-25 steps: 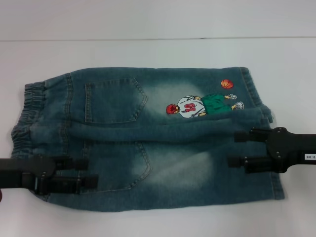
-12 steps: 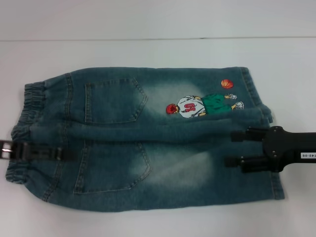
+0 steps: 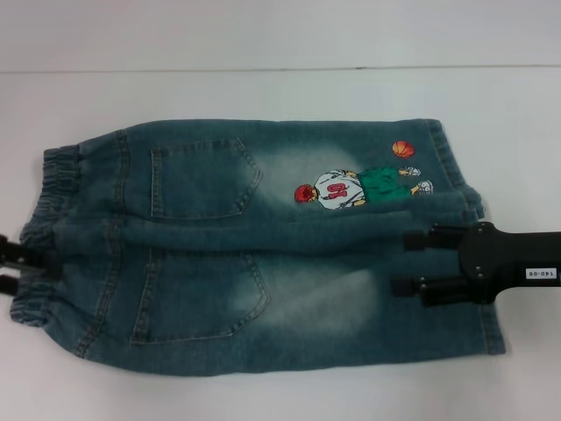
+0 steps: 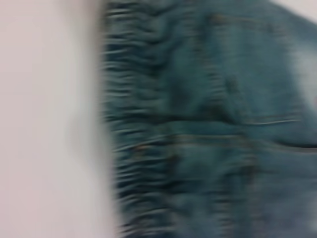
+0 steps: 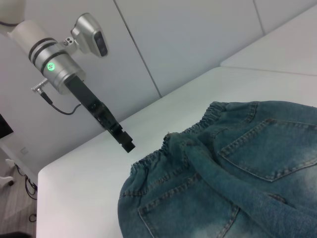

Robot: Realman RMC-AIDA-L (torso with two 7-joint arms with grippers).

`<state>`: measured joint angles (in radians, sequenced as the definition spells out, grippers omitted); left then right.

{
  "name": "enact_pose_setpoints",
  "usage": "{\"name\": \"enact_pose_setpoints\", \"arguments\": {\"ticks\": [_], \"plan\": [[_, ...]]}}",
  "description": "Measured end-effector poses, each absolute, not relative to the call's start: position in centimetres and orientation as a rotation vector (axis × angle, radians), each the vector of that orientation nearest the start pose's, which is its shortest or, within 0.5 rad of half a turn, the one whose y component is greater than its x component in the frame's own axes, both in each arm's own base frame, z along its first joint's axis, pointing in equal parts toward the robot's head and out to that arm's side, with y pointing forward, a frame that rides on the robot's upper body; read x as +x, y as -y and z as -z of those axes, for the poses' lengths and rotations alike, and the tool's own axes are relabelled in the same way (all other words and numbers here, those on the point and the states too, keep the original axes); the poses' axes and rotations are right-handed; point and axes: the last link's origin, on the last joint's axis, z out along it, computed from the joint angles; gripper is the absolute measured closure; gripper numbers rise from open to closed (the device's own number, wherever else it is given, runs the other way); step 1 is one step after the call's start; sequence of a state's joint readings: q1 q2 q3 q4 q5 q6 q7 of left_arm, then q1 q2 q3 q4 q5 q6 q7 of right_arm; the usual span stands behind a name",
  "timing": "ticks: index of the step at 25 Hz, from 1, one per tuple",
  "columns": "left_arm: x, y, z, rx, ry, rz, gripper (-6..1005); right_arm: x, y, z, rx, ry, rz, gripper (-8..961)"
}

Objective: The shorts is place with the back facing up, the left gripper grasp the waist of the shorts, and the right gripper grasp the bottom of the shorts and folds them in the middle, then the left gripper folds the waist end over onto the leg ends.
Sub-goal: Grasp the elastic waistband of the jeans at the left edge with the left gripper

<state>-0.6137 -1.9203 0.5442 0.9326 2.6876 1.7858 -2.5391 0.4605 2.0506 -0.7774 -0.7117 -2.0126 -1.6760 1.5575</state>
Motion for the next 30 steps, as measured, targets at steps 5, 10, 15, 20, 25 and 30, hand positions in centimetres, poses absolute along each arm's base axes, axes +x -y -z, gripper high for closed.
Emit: {"name": "enact_pose_setpoints", "arguments": {"ticks": [5,10,15,20,25,30], "plan": [[-32.7,-32.8,-10.6,-2.022,1.967,-0.200,145,27.3,-30.3,-0.4,-2.835,-0.845,-0.641,7],[-33.0,-32.9,-10.6,-1.992,1.970,-0.228,145,27.1,-30.7,0.0,-2.847,-0.829,-0.614,7],[-33.4,-32.8,-9.9,-1.982,1.990,-0.232,146,26.8,-30.9,0.5,-2.865,-0.819,-0.584,6],[-33.9,-32.8,-9.2,-1.970,2.003,-0.230,147,26.7,-30.8,0.8,-2.868,-0.821,-0.585,6],[-34.1,-33.0,-9.2,-1.960,1.993,-0.225,147,26.7,-30.8,0.8,-2.868,-0.823,-0.585,6],[-34.2,-33.1,-9.0,-1.955,1.991,-0.221,148,26.8,-30.8,0.8,-2.866,-0.831,-0.588,6]]}}
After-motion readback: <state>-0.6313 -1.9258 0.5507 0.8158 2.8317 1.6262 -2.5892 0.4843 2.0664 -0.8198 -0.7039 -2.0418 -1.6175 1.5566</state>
